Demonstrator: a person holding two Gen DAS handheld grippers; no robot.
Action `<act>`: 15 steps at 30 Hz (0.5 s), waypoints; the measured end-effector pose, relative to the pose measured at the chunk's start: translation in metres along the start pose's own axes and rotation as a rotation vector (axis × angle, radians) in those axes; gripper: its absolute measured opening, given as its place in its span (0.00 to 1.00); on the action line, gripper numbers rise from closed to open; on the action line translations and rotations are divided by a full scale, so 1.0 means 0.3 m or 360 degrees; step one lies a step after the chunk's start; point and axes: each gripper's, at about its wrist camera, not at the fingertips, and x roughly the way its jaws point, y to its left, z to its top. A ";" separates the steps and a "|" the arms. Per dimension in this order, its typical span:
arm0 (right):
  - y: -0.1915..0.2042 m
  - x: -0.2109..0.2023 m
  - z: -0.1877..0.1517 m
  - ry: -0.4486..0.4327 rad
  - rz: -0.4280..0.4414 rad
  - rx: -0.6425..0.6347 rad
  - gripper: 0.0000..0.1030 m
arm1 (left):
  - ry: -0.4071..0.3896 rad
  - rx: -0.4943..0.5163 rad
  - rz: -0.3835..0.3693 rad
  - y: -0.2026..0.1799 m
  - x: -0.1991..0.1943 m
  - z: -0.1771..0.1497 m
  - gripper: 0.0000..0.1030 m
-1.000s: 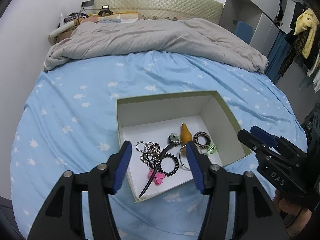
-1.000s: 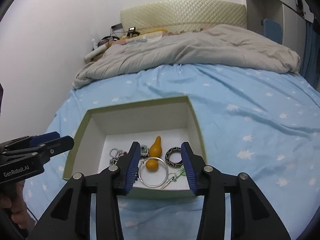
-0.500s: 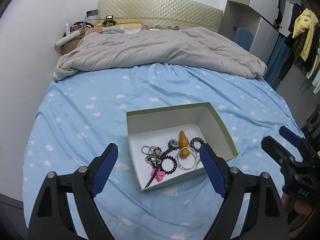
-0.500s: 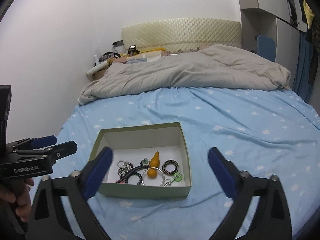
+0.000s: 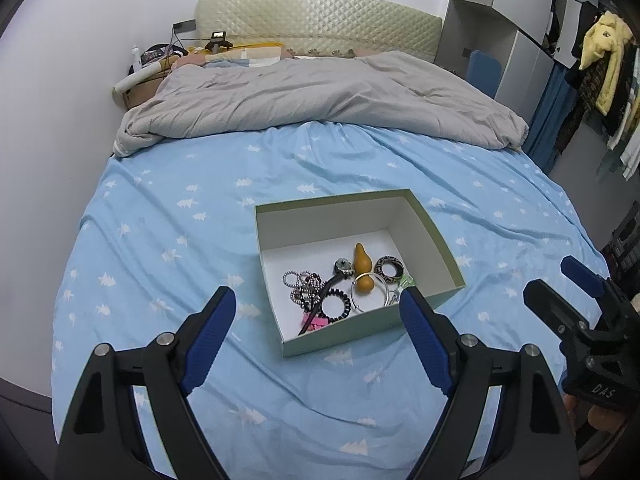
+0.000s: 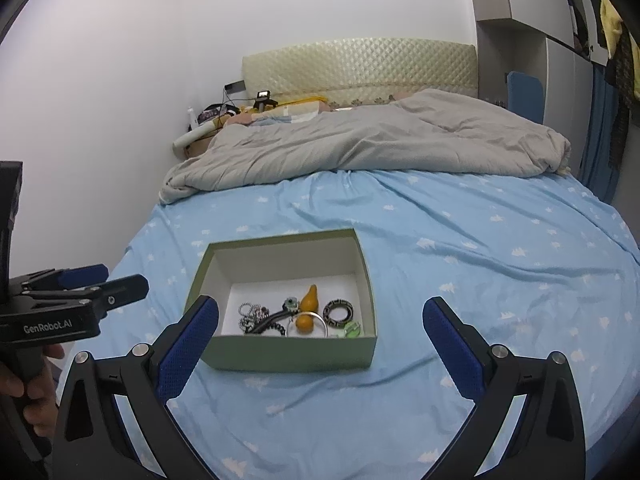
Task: Organize jewelry
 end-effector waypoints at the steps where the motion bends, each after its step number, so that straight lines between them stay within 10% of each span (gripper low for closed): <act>1: -0.001 -0.002 -0.005 0.0001 0.0001 0.0001 1.00 | 0.0001 0.0004 0.0001 -0.002 -0.001 -0.002 0.81; 15: 0.000 0.002 -0.042 0.0049 0.0019 -0.0027 1.00 | -0.0017 -0.0043 0.0043 0.002 -0.020 -0.058 0.81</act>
